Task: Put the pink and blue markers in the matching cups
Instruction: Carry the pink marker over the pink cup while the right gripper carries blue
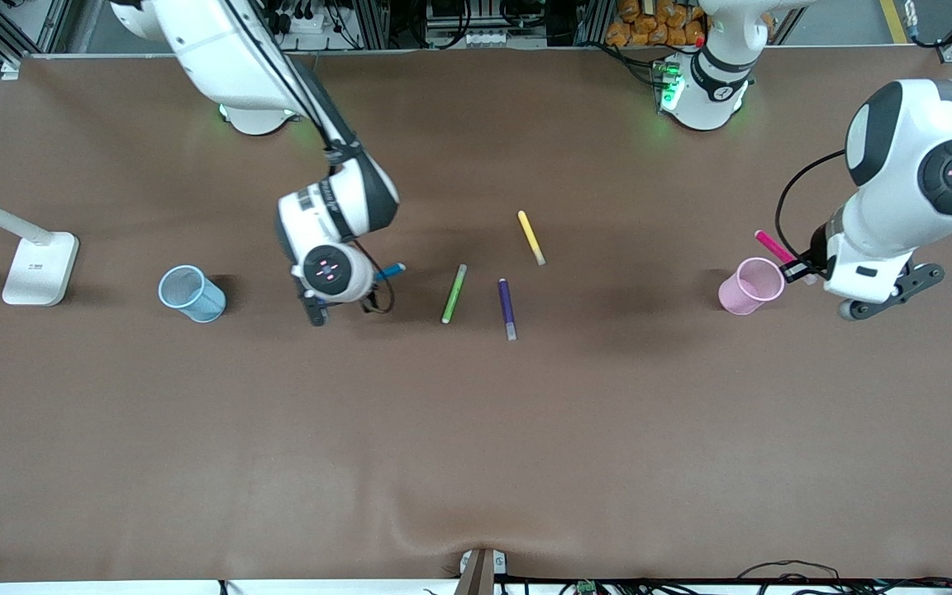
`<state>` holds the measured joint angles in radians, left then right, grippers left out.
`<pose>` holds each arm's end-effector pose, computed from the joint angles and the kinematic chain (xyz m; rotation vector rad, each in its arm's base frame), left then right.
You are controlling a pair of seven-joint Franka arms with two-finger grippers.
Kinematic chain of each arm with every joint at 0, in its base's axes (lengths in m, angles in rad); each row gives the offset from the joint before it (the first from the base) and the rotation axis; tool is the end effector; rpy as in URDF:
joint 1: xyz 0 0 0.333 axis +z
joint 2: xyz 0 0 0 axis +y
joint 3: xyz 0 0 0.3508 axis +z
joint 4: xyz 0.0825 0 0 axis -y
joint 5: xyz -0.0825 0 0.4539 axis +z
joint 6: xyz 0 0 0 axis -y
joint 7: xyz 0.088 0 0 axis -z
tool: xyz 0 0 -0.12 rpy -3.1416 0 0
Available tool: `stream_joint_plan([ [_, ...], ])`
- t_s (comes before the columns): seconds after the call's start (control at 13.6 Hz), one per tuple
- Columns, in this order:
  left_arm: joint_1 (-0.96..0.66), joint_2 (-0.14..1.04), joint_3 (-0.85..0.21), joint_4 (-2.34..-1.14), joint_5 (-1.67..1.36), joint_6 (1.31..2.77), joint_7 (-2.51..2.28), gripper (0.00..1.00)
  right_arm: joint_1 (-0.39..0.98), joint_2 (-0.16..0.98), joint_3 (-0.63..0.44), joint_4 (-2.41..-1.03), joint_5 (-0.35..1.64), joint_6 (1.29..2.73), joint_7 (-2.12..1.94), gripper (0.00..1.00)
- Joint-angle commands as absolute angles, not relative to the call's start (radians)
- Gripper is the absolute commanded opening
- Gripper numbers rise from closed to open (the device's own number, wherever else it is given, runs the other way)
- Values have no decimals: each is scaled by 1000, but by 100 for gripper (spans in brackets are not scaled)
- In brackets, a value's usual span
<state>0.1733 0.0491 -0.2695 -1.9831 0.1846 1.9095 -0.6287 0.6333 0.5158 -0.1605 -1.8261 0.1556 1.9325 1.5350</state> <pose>0.6147 -0.0425 0.4234 -2.8733 -0.6728 0.0838 0.5823 0.3154 0.1990 2.3628 -1.5186 -0.3661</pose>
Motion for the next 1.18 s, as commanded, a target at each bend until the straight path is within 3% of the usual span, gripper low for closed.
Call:
stream_joint_plan([
  [0.0,218,-69,-279,-2163,202,2063,-627,0,623,451,-195,-1769,-11,1694,1465,0],
  [0.15,230,-89,-279,-2210,202,2124,-626,0,621,431,-195,-1752,-223,1565,1425,0],
  [0.44,264,-86,-278,-2273,239,2264,-624,0,566,370,-248,-1741,-389,1467,1163,0],
  [0.74,308,-58,-278,-2338,308,2443,-624,0,549,376,-285,-1746,-596,1465,1085,0],
  [1.11,299,-22,-288,-2350,311,2505,-647,0,506,388,-285,-1756,-603,1515,1123,0],
])
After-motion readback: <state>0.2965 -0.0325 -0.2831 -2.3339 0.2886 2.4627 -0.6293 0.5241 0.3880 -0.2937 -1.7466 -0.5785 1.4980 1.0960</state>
